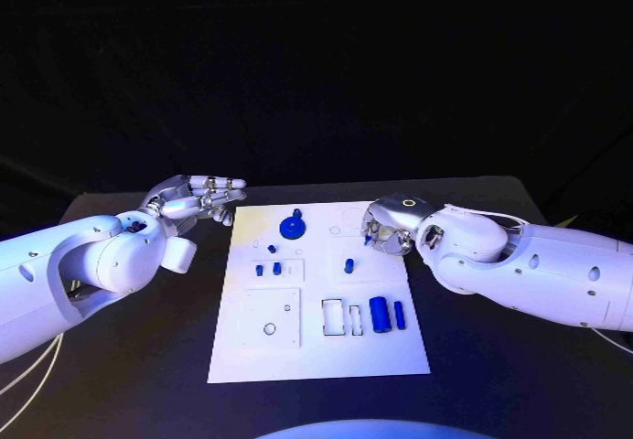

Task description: Assemble the parts on the task board

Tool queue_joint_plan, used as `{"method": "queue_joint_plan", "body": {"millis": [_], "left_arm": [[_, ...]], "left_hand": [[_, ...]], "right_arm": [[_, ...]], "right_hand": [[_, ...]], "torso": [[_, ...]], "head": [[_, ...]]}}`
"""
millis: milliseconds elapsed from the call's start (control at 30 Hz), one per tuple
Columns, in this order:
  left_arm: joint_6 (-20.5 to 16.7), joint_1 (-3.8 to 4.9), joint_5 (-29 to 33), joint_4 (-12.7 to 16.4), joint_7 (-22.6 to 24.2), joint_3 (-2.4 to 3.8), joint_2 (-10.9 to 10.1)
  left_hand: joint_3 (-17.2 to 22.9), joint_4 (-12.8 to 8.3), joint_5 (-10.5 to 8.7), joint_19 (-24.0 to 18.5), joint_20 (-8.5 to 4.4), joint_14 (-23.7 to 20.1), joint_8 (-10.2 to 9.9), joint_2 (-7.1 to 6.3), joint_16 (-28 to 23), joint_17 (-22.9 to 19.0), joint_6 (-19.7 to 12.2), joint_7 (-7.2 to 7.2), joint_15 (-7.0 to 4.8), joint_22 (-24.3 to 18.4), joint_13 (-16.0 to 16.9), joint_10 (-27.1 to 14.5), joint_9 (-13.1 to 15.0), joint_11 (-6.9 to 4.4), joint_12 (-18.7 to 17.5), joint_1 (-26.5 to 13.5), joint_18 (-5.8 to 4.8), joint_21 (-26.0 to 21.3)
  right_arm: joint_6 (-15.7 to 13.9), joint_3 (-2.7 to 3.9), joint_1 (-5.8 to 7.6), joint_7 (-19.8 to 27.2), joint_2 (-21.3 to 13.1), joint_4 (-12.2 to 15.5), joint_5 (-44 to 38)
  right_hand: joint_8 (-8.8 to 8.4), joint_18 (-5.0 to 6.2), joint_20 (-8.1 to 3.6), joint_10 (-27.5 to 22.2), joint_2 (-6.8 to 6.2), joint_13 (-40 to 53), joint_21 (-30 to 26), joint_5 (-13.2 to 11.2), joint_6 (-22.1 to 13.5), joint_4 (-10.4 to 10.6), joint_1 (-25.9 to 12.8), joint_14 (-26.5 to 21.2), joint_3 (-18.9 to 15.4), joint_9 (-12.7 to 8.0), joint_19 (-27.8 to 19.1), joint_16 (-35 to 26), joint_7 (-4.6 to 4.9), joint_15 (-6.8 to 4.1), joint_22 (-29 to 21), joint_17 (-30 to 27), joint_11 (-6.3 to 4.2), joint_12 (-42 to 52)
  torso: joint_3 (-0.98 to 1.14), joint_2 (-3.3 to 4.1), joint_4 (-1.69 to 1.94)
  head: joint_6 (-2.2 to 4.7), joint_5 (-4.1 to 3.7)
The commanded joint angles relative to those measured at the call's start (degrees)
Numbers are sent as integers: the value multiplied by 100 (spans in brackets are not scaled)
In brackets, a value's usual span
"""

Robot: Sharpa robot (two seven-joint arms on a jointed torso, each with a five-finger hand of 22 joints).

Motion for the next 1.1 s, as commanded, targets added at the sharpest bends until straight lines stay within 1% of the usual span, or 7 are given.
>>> {"method": "queue_joint_plan", "body": {"millis": [33, 300, 567, 667, 867, 1000, 1100], "left_arm": [[52, 7, -23, -1, -6, 4, 11], [55, 7, -23, -38, -13, 3, 31], [60, 7, -24, -61, -15, 3, 78], [59, 7, -24, -74, -15, 2, 102], [48, 6, -24, -90, -12, 2, 145], [40, 6, -24, -92, -11, 1, 166], [27, 6, -24, -92, -10, 0, 175]], "left_hand": [[-6, -32, 1, -33, 0, -41, -17, 25, -27, -8, -24, 20, 11, -5, 9, -55, -7, 3, 37, 44, 71, -34], [-6, -32, 1, -33, 0, -41, -17, 25, -27, -8, -24, 20, 11, -5, 9, -55, -7, 3, 37, 44, 71, -34], [-6, -32, 1, -33, 0, -41, -17, 25, -27, -8, -24, 20, 11, -5, 9, -55, -7, 3, 37, 44, 71, -34], [-6, -32, 1, -33, 0, -41, -17, 25, -27, -8, -24, 20, 11, -5, 9, -55, -7, 3, 37, 44, 71, -34], [-6, -32, 1, -33, 0, -41, -17, 25, -27, -8, -24, 20, 11, -5, 9, -55, -7, 3, 37, 44, 71, -34], [-8, -41, 1, -28, 2, -49, -19, 34, -34, -20, -30, 25, 14, -5, 12, -66, -11, 7, 40, 55, 69, -37], [-8, -41, 1, -28, 2, -49, -19, 34, -34, -20, -30, 25, 14, -5, 12, -66, -11, 7, 40, 55, 69, -37]], "right_arm": [[-158, 14, 23, -48, -60, 93, 180], [-245, 64, 140, -67, -253, 600, 301], [-328, 78, 160, -13, -69, 1062, 332], [-340, 78, 146, 22, 76, 1134, 325], [-351, 63, 66, 93, 398, 1120, 262], [-347, 33, -42, 142, 610, 1035, 208], [-352, 16, -128, 167, 715, 969, 161]], "right_hand": [[-28, -98, -3, 16, 7, -5, 20, -26, 22, 39, -60, 251, 3, -3, 37, 33, -25, -46, 53, 5, 19, -36], [-29, -107, -3, 19, 5, -5, 60, -18, 23, 36, -57, 252, 5, -2, 59, 37, -29, -48, 77, 9, 15, -38], [-32, -110, -4, 21, 5, -6, 78, 4, 24, 30, -53, 254, 11, -1, 71, 42, -31, -50, 90, 15, 12, -43], [-33, -110, -5, 20, 8, -7, 79, 19, 24, 26, -48, 254, 17, 0, 72, 42, -31, -52, 92, 15, 12, -47], [-35, -111, -6, 21, 15, -8, 83, 38, 26, 17, -39, 254, 26, 3, 76, 46, -30, -53, 96, 17, 11, -52], [-35, -113, -7, 23, 21, -8, 92, 53, 28, 11, -33, 256, 33, 4, 83, 50, -29, -54, 103, 22, 11, -55], [-35, -113, -8, 24, 23, -9, 93, 57, 28, 9, -31, 256, 35, 5, 84, 51, -29, -54, 104, 23, 11, -56]], "torso": [[0, -1, -2], [-3, -7, 0], [-4, -4, 7], [-12, -10, 14], [-17, -8, 17], [-14, -2, 11], [-18, -3, 1]], "head": [[-7, 4], [-1, 39], [25, 241], [18, 370], [-27, 730], [-125, 1040], [-202, 1215]]}}
